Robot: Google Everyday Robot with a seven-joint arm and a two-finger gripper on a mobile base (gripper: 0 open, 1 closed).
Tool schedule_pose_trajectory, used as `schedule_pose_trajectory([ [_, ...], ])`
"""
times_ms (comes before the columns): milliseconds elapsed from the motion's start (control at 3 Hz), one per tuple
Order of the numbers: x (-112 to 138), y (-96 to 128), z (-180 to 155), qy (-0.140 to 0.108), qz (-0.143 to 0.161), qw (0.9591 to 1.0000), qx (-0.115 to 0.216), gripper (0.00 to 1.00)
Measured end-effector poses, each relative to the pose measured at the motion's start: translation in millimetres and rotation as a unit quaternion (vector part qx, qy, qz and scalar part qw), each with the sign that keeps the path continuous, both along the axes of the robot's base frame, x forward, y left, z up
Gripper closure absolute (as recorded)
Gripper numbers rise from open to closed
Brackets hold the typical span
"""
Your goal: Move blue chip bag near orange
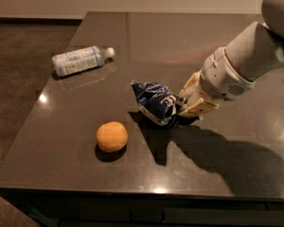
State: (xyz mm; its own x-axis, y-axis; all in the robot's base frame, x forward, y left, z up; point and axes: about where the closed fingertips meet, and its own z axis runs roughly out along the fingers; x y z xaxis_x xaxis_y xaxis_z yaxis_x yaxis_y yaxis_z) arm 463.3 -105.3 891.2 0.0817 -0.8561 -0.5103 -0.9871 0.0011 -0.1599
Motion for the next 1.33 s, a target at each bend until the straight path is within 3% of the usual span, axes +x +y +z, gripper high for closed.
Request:
schedule_pose_trajectory([
  [333,1.6,-6.8,-4.1,0.002,-0.018,0.9998,-0.009,0.38],
  [667,1.1,-5.4,-3.6,0.001,-0.016,0.9998,-0.009,0.16],
  [1000,0.6,-3.9,-3.3,0.001,-0.015,0.9998,-0.010,0.00],
  [1333,0.6,-3.8,-3.3,0.001,-0.015,0.9998,-0.010,0.00],
])
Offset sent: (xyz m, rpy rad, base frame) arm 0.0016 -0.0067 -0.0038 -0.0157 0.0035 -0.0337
